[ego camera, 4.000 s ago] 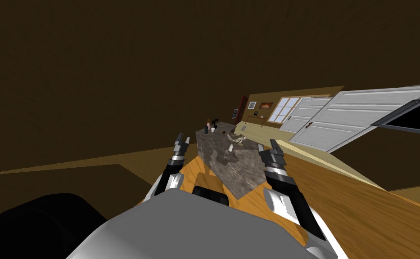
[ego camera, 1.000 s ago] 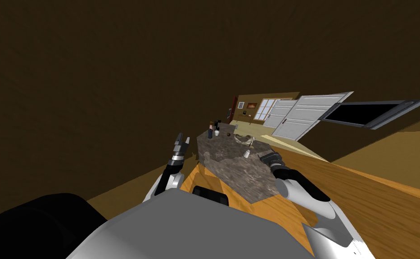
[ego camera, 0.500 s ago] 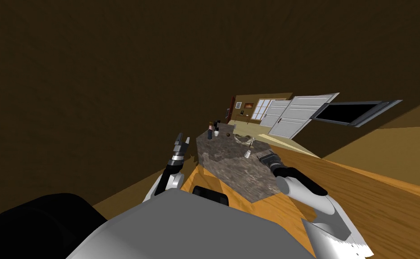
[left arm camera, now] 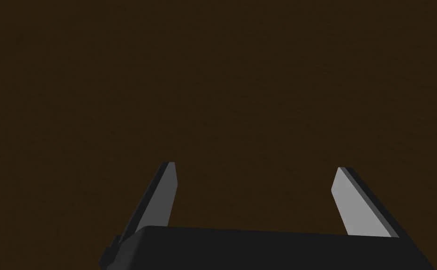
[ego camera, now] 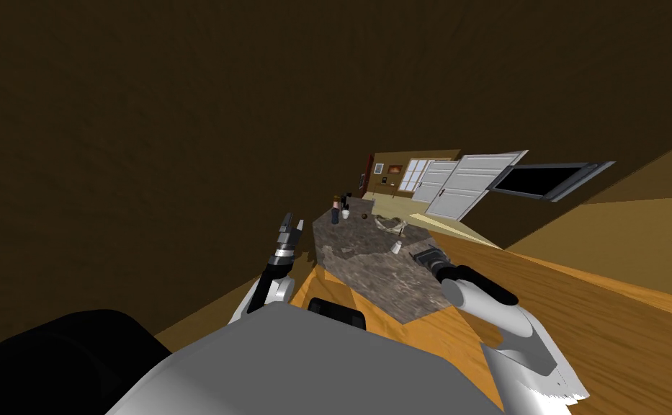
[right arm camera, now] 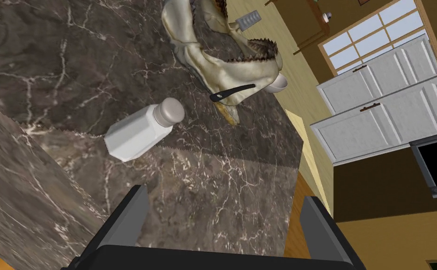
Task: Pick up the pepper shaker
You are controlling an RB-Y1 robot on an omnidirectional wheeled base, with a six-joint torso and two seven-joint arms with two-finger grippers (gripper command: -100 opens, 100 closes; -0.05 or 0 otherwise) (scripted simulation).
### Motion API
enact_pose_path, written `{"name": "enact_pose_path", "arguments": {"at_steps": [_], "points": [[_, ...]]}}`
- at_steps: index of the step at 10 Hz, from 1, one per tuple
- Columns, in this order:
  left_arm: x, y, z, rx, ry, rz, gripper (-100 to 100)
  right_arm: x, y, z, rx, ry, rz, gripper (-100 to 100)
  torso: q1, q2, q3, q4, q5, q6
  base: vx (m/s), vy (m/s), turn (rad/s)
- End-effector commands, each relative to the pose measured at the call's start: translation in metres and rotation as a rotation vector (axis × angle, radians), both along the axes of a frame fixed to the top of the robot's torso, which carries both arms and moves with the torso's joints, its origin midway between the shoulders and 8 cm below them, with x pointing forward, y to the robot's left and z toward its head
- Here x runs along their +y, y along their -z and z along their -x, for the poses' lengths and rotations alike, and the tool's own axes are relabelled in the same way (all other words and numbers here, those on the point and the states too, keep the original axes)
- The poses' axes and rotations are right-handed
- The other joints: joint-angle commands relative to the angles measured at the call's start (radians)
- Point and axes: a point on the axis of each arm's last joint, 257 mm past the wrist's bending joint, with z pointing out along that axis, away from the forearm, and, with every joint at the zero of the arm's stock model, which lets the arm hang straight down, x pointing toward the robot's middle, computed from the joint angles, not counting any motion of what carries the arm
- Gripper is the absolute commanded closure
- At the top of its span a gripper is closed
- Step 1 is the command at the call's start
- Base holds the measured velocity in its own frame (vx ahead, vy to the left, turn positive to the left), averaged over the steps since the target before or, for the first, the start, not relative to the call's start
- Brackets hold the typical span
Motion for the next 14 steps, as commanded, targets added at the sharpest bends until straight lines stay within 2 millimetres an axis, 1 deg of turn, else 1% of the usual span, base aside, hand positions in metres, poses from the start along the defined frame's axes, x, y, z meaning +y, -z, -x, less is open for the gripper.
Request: {"name": "enact_pose_path", "arguments": {"at_steps": [1, 2, 3, 4, 5, 7, 8, 10, 11, 12, 13, 14], "points": [[0.0, 0.0, 0.0, 0.0, 0.0, 0.0, 0, 0.001, 0.009, 0.001, 0.037, 0.007, -0.036, -100, 0.0, 0.0, 0.0, 0.0, 0.0, 0.0, 0.046, 0.048, -0.073], [0.0, 0.0, 0.0, 0.0, 0.0, 0.0, 0, 0.001, 0.011, 0.003, 0.048, 0.007, -0.039, -100, 0.0, 0.0, 0.0, 0.0, 0.0, 0.0, 0.021, 0.026, 0.009], [0.0, 0.0, 0.0, 0.0, 0.0, 0.0, 0, 0.002, 0.017, 0.0, 0.068, 0.016, -0.096, -100, 0.0, 0.001, 0.0, 0.0, 0.0, -0.001, 0.04, 0.034, -0.102], [0.0, 0.0, 0.0, 0.0, 0.0, 0.0, 0, 0.003, 0.023, 0.003, 0.095, 0.017, -0.102, -100, 0.0, 0.0, 0.0, 0.0, 0.0, 0.0, 0.041, 0.044, -0.086], [0.0, 0.0, 0.0, 0.0, 0.0, 0.0, 0, 0.006, 0.027, -0.001, 0.11, 0.025, -0.157, -100, 0.0, 0.0, 0.0, 0.0, 0.0, 0.0, 0.05, 0.052, -0.117], [0.0, 0.0, 0.0, 0.0, 0.0, 0.0, 0, 0.007, 0.038, 0.006, 0.156, 0.026, -0.167, -100, 0.0, -0.001, -0.001, 0.0, 0.0, 0.0, 0.037, 0.027, -0.037], [0.0, 0.0, 0.0, 0.0, 0.0, 0.0, 0, 0.011, 0.042, 0.002, 0.174, 0.033, -0.221, -100, -0.001, 0.0, 0.0, 0.0, 0.0, -0.001, 0.049, 0.013, -0.136], [0.0, 0.0, 0.0, 0.0, 0.0, 0.0, 0, 0.013, 0.049, 0.008, 0.209, 0.034, -0.228, -100, -0.001, -0.001, -0.001, 0.0, 0.0, -0.001, 0.033, 0.021, -0.024], [0.0, 0.0, 0.0, 0.0, 0.0, 0.0, 0, 0.018, 0.055, 0.006, 0.235, 0.039, -0.282, -100, -0.001, 0.0, 0.0, 0.0, 0.0, -0.001, 0.048, 0.021, -0.123], [0.0, 0.0, 0.0, 0.0, 0.0, 0.0, 0, 0.019, 0.06, 0.01, 0.26, 0.04, -0.286, -100, -0.001, -0.001, 0.0, 0.0, 0.0, 0.0, 0.044, 0.028, -0.067], [0.0, 0.0, 0.0, 0.0, 0.0, 0.0, 0, 0.025, 0.062, 0.006, 0.275, 0.043, -0.335, -100, -0.001, 0.0, 0.0, 0.0, 0.0, -0.001, 0.058, 0.033, -0.103], [0.0, 0.0, 0.0, 0.0, 0.0, 0.0, 0, 0.026, 0.067, 0.011, 0.302, 0.044, -0.34, -100, -0.001, -0.001, -0.001, 0.0, 0.0, 0.0, 0.052, 0.028, -0.067]]}}
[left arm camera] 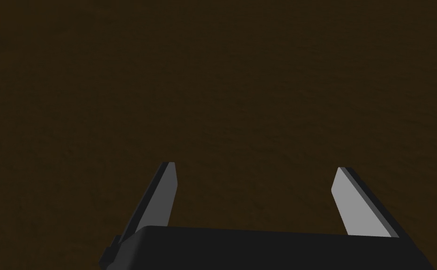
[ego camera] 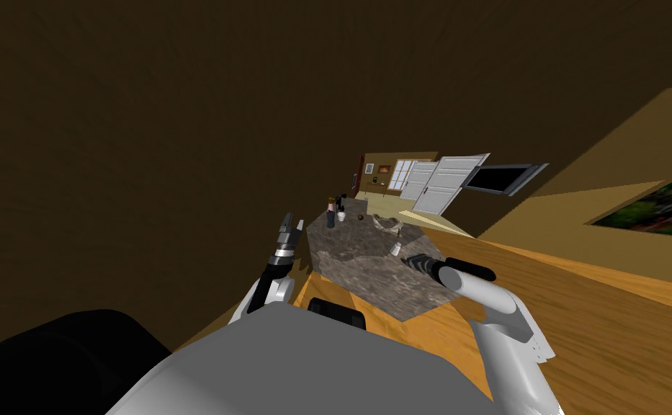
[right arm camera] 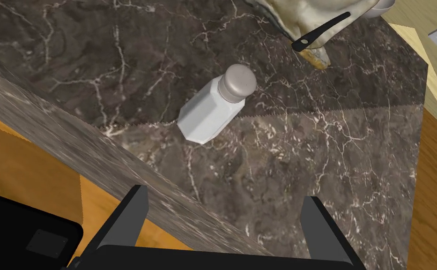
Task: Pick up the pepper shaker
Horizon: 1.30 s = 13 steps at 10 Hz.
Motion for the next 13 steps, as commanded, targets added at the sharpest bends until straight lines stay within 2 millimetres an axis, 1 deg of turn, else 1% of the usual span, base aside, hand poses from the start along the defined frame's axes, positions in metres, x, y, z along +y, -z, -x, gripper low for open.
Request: {"name": "enact_pose_path", "arguments": {"at_steps": [1, 2, 3, 4, 5, 6, 7, 8, 9, 10, 13], "points": [[0.0, 0.0, 0.0, 0.0, 0.0, 0.0, 0, 0.003, 0.005, 0.005, 0.031, -0.002, -0.013, -100, 0.0, 0.0, 0.0, 0.0, 0.0, 0.0, 0.026, 0.012, 0.007], [0.0, 0.0, 0.0, 0.0, 0.0, 0.0, 0, 0.01, 0.008, 0.003, 0.053, 0.004, -0.061, -100, -0.001, 0.001, 0.001, 0.0, 0.0, 0.0, 0.049, 0.017, -0.091], [0.0, 0.0, 0.0, 0.0, 0.0, 0.0, 0, 0.011, 0.013, 0.008, 0.079, 0.001, -0.066, -100, -0.001, 0.0, 0.0, 0.0, 0.0, 0.0, 0.048, 0.02, -0.075], [0.0, 0.0, 0.0, 0.0, 0.0, 0.0, 0, 0.017, 0.014, 0.005, 0.095, 0.006, -0.109, -100, -0.001, 0.0, 0.0, 0.0, 0.0, 0.0, 0.07, 0.016, -0.114], [0.0, 0.0, 0.0, 0.0, 0.0, 0.0, 0, 0.019, 0.019, 0.01, 0.124, 0.003, -0.114, -100, -0.001, -0.001, 0.0, 0.0, 0.0, 0.0, 0.06, 0.015, -0.042], [0.0, 0.0, 0.0, 0.0, 0.0, 0.0, 0, 0.02, 0.02, 0.012, 0.13, 0.002, -0.115, -100, -0.001, -0.001, 0.0, 0.0, 0.0, 0.0, 0.023, 0.007, 0.011], [0.0, 0.0, 0.0, 0.0, 0.0, 0.0, 0, 0.027, 0.022, 0.012, 0.16, 0.005, -0.157, -100, -0.001, 0.001, 0.001, 0.0, 0.0, 0.0, 0.043, 0.008, -0.089], [0.0, 0.0, 0.0, 0.0, 0.0, 0.0, 0, 0.028, 0.025, 0.015, 0.176, 0.003, -0.159, -100, -0.001, 0.001, 0.0, 0.0, 0.0, 0.0, 0.05, 0.014, -0.063], [0.0, 0.0, 0.0, 0.0, 0.0, 0.0, 0, 0.034, 0.026, 0.015, 0.199, 0.006, -0.196, -100, -0.001, 0.0, 0.0, 0.0, 0.0, 0.0, 0.073, 0.01, -0.084], [0.0, 0.0, 0.0, 0.0, 0.0, 0.0, 0, 0.035, 0.029, 0.019, 0.219, 0.003, -0.199, -100, -0.001, -0.001, 0.0, 0.0, 0.0, 0.0, 0.062, 0.009, -0.053], [0.0, 0.0, 0.0, 0.0, 0.0, 0.0, 0, 0.047, 0.031, 0.023, 0.281, 0.005, -0.263, -100, -0.001, 0.0, 0.0, 0.0, 0.0, 0.0, 0.066, 0.01, -0.068]]}}
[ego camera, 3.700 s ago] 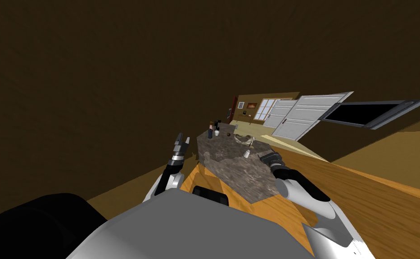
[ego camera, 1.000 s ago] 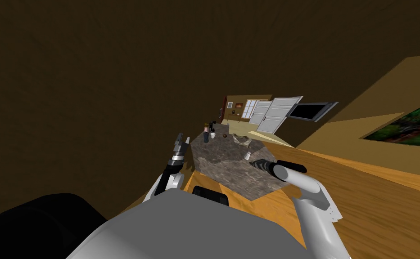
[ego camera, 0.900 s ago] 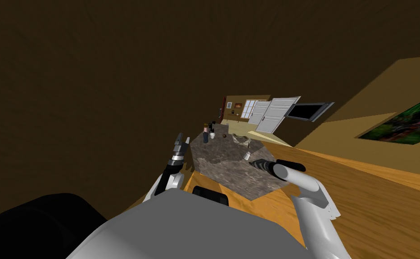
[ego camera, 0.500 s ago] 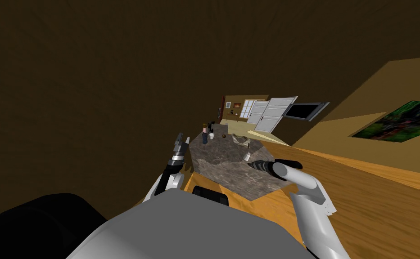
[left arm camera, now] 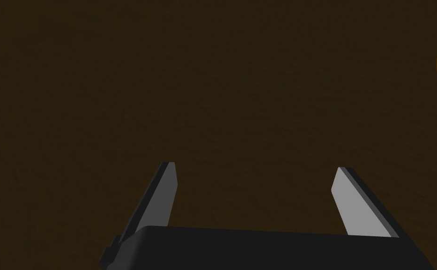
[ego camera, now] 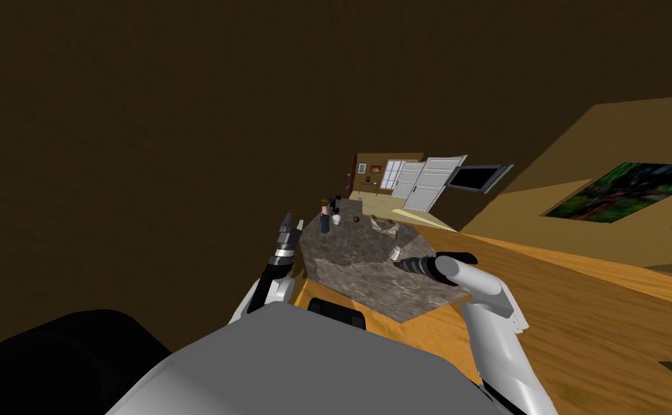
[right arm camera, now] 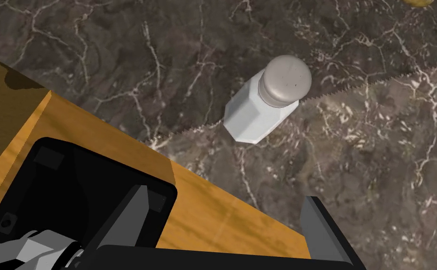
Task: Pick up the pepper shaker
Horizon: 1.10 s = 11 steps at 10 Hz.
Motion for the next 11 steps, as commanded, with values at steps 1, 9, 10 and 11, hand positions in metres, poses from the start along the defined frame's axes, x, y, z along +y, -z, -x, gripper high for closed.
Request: {"name": "enact_pose_path", "arguments": {"at_steps": [1, 9, 10, 11], "points": [[0.0, 0.0, 0.0, 0.0, 0.0, 0.0, 0, 0.004, 0.001, 0.004, 0.03, -0.001, -0.018, -100, 0.0, 0.0, 0.0, 0.0, 0.0, 0.0, 0.062, 0.0, -0.036], [0.0, 0.0, 0.0, 0.0, 0.0, 0.0, 0, 0.015, -0.009, 0.012, 0.13, 0.002, -0.096, -100, -0.001, -0.006, -0.004, -0.001, 0.0, 0.0, 0.102, -0.001, -0.042], [0.0, 0.0, 0.0, 0.0, 0.0, 0.0, 0, 0.015, -0.009, 0.012, 0.132, 0.003, -0.097, 0, -0.001, -0.002, -0.002, -0.001, 0.0, 0.0, 0.014, -0.001, 0.001], [0.0, 0.0, 0.0, 0.0, 0.0, 0.0, 0, 0.015, -0.001, 0.009, 0.126, 0.002, -0.095, -100, -0.001, 0.002, 0.001, 0.0, 0.0, 0.0, 0.012, 0.013, -0.003]]}}
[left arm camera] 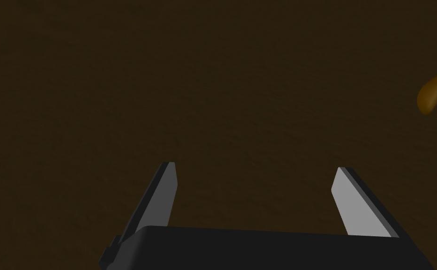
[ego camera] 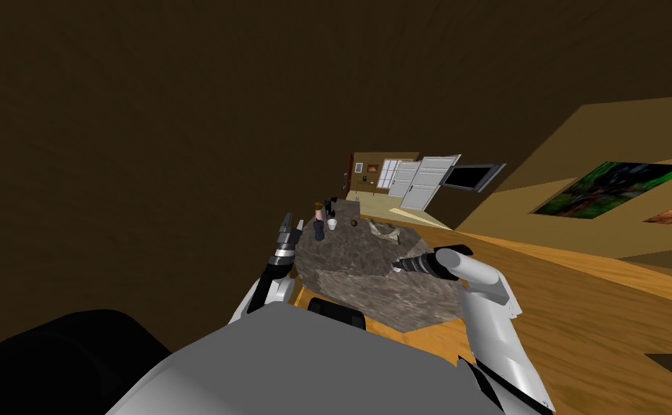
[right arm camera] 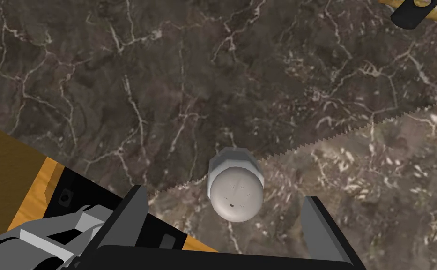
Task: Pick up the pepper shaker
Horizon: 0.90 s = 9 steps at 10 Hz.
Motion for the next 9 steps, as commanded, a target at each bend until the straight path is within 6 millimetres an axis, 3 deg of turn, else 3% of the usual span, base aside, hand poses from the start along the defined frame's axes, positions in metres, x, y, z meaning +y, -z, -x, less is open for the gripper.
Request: {"name": "enact_pose_path", "arguments": {"at_steps": [1, 3, 4, 8, 9], "points": [[0.0, 0.0, 0.0, 0.0, 0.0, 0.0, 0, -0.0011, 0.0073, -0.0036, -0.007, -0.001, 0.002, -100, 0.0, 0.0, 0.0, 0.0, 0.0, 0.0, 0.007, 0.023, -0.004], [0.0, 0.0, 0.0, 0.0, 0.0, 0.0, 0, -0.0004, 0.0094, -0.0033, -0.006, 0.0, 0.002, -100, 0.001, 0.001, 0.001, 0.0, 0.0, 0.0, -0.001, 0.022, -0.003], [0.0, 0.0, 0.0, 0.0, 0.0, 0.0, 0, -0.0004, 0.0098, -0.0039, -0.008, -0.001, 0.003, 100, 0.0, 0.002, 0.001, 0.0, 0.0, 0.0, 0.0, 0.0, 0.0], [0.0, 0.0, 0.0, 0.0, 0.0, 0.0, 0, -0.0003, 0.0097, -0.0039, -0.008, -0.001, 0.003, 100, -0.001, 0.002, 0.001, 0.0, 0.0, 0.0, 0.0, 0.0, 0.0], [0.0, 0.0, 0.0, 0.0, 0.0, 0.0, 0, -0.0003, 0.0098, -0.0039, -0.008, -0.001, 0.003, 0, -0.001, 0.002, 0.001, 0.0, 0.0, 0.0, 0.0, 0.0, 0.0]]}}
